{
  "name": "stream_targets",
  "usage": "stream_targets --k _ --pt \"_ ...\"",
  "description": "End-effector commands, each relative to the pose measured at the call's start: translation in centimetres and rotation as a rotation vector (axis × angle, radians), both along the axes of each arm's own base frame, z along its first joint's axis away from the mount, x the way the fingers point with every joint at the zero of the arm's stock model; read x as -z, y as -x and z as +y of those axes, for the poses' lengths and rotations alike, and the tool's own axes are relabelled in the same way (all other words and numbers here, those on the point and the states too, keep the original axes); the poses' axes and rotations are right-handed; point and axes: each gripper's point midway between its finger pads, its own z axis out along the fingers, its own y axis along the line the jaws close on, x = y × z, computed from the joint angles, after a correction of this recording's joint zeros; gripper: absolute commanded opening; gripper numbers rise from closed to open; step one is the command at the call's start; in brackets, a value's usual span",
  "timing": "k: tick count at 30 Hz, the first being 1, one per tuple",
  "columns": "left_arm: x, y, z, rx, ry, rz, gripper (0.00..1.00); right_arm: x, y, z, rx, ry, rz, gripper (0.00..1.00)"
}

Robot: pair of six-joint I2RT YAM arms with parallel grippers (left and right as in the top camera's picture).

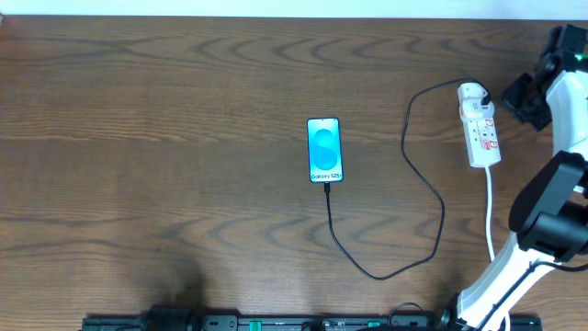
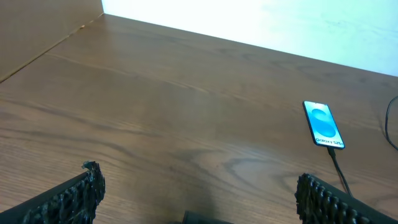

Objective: Plug charger to phone and switch on socket

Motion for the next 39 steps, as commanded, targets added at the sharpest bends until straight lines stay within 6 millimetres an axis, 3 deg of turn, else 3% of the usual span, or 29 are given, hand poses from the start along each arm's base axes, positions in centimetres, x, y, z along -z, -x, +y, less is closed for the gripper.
stream_targets --k 1,19,28,39 --pt "0.1 0.0 0.3 -0.022 -0.002 0.001 1.00 -1.1 -0.7 -0.3 -0.009 0.003 -0.040 0.01" --pt "0.1 0.0 0.3 -0.022 -0.002 0.001 1.00 3.8 -2.0 2.4 -0.012 -0.190 -0.026 0.01" --pt "0.1 0.0 0.3 -0.022 -0.002 0.001 1.00 6.6 -2.3 2.3 -0.011 -0.203 0.001 0.01" --pt "0.1 0.0 0.3 -0.022 -0.002 0.001 0.99 7.0 -2.6 2.8 -0.025 -0.219 -0.002 0.01"
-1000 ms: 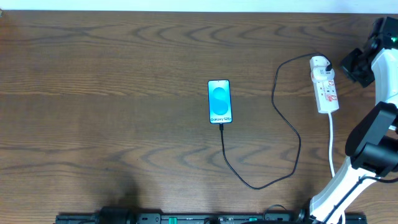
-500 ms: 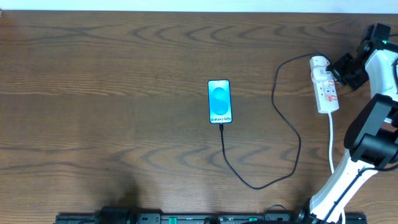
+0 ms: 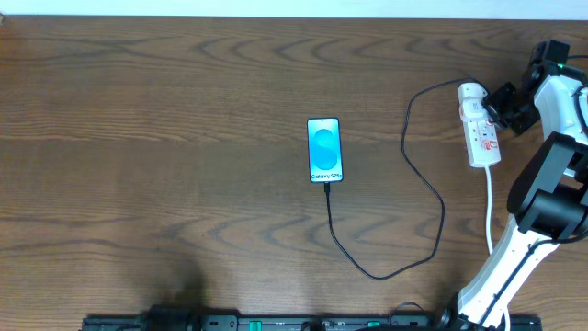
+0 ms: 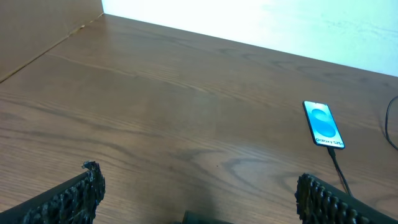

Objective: Plug charger to phone and switch on socket

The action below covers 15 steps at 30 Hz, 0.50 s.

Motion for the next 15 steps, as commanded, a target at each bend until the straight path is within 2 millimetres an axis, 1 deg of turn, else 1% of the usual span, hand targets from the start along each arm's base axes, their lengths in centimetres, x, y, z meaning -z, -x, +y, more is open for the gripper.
stream_targets --k 1,6,15 --pt "0.1 0.0 0.3 -0.022 -0.002 0.001 1.00 0.3 -0.3 0.7 -0.004 -0.028 0.005 0.01" --pt "0.1 0.0 0.3 -0.022 -0.002 0.001 1.00 0.5 -0.1 1.4 -0.015 -0.033 0.020 0.01" --pt "0.1 0.0 0.3 -0.022 -0.002 0.001 1.00 1.0 -0.2 3.2 -0.059 -0.020 0.042 0.01"
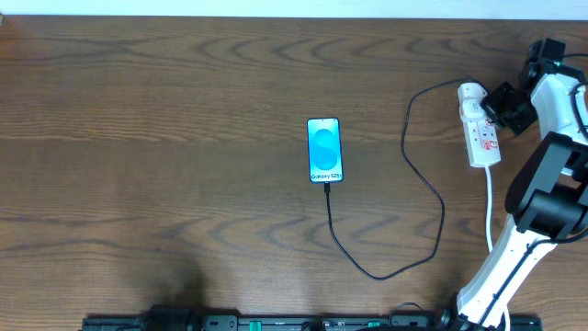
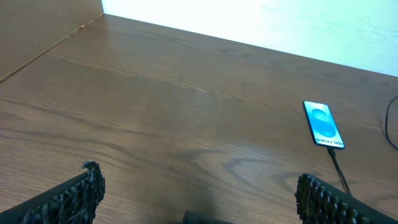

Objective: Plug charger to phone and switch on socket

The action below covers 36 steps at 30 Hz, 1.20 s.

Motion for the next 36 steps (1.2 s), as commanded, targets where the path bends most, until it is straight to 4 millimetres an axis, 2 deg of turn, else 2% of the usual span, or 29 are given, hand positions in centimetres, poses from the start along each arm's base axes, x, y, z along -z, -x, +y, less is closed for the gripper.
stream_targets --k 1,13,20,23,25,28,31,34,36 --pt "0.1 0.0 0.3 -0.022 -0.002 0.001 1.00 1.1 -0.4 2.9 -0.049 -0.046 0.021 0.01" --pt "0.1 0.0 0.3 -0.022 -0.002 0.001 1.00 2.3 0.0 6.2 -0.107 -0.073 0.053 0.01" --pt "0.1 0.0 0.3 -0.022 -0.002 0.001 1.00 2.7 -0.2 6.2 -0.119 -0.054 0.047 0.01" --pt "0.1 0.0 0.3 -0.022 -0.002 0.001 1.00 2.1 -0.8 5.8 -0.162 -0.030 0.021 0.01" --pt "0.1 0.0 0.3 -0.022 -0.002 0.001 1.00 0.8 -0.7 4.8 -0.156 0.011 0.017 0.01" --pt "0.1 0.0 0.3 -0.022 -0.002 0.001 1.00 -2.5 -0.3 2.6 -0.121 0.113 0.002 0.01" --pt "0.1 0.0 0.3 -0.022 -0.002 0.001 1.00 -7.1 0.3 0.7 -0.082 0.197 -0.053 0.01" --pt "0.1 0.0 0.3 -0.022 -0.002 0.001 1.00 -9.6 0.8 -0.4 -0.055 0.240 -0.087 0.01" --pt "0.1 0.0 0.3 -0.022 -0.002 0.001 1.00 -10.2 0.9 -1.0 -0.042 0.252 -0.097 0.01"
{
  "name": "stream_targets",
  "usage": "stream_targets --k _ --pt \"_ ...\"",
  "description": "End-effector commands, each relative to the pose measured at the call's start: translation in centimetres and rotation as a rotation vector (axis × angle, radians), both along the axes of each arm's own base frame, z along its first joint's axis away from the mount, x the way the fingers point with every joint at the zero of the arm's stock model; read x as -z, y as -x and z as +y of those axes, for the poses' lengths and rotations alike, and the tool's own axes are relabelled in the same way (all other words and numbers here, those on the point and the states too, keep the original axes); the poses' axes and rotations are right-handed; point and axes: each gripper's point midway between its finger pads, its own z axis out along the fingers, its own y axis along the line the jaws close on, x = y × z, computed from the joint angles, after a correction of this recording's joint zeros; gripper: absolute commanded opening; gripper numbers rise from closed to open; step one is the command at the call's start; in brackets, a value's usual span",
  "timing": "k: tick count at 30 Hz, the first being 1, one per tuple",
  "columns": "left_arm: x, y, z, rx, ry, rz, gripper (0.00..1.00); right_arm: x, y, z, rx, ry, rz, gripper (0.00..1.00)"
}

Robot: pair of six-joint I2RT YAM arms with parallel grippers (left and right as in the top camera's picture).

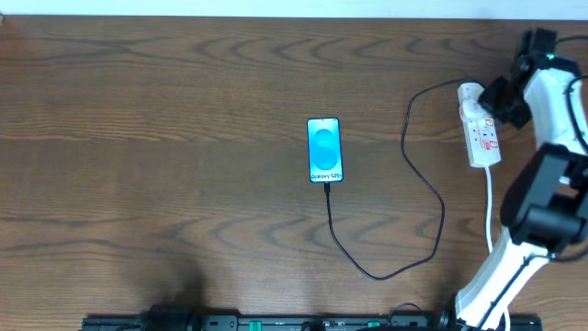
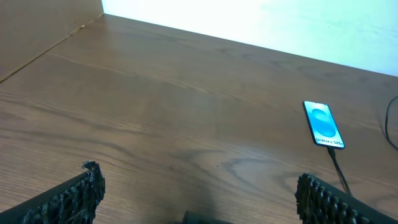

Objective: Plug charger to phone and switch on socket

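The phone (image 1: pixel 324 150) lies face up mid-table with its blue screen lit, also seen in the left wrist view (image 2: pixel 323 124). A black charger cable (image 1: pixel 424 179) runs from its near end in a loop to the plug at the far end of the white socket strip (image 1: pixel 482 133). My right gripper (image 1: pixel 496 97) rests at the strip's far right side beside the plug, and its fingers look shut with nothing held. My left gripper (image 2: pixel 199 205) hovers wide open over bare table, far left of the phone. The switch's state is too small to read.
The strip's white lead (image 1: pixel 490 216) runs toward the near edge beside my right arm's base (image 1: pixel 501 276). A dark rail (image 1: pixel 276 323) lines the near edge. A white wall (image 2: pixel 261 25) backs the table's far edge.
My right gripper has shifted slightly left and toward the far edge, closer onto the strip's plug end. Phone, cable and left gripper are unchanged.
The phone lay with the cable plugged in throughout. My right gripper was at first apart, to the right of the strip. It then stood against the strip's right side near the plug, and now sits a little farther toward the plug end. The left arm stayed still.
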Motion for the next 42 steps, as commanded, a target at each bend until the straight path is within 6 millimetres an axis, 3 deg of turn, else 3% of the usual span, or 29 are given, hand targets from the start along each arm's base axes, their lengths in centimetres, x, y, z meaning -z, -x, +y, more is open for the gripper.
stream_targets --k 1,9,16,21,30,37,42 --pt "0.1 0.0 0.3 -0.022 -0.002 0.001 1.00 -4.0 0.2 -1.7 0.021 0.075 -0.068 0.01" --pt "0.1 0.0 0.3 -0.022 -0.002 0.001 1.00 0.6 1.9 -1.4 0.023 0.039 0.055 0.01" --pt "0.1 0.0 0.3 -0.022 -0.002 0.001 1.00 5.5 1.5 -1.0 0.013 0.002 0.084 0.01" --pt "0.1 0.0 0.3 -0.022 -0.002 0.001 1.00 5.5 0.1 -0.7 -0.052 -0.012 0.035 0.01" --pt "0.1 0.0 0.3 -0.022 -0.002 0.001 1.00 5.5 -0.3 -0.8 -0.051 -0.006 0.020 0.01" --pt "0.1 0.0 0.3 -0.022 -0.002 0.001 1.00 7.2 -0.3 -0.2 -0.062 -0.017 0.045 0.01" --pt "0.1 0.0 0.3 -0.022 -0.002 0.001 0.99 8.1 -0.7 1.3 -0.092 -0.058 0.047 0.01"
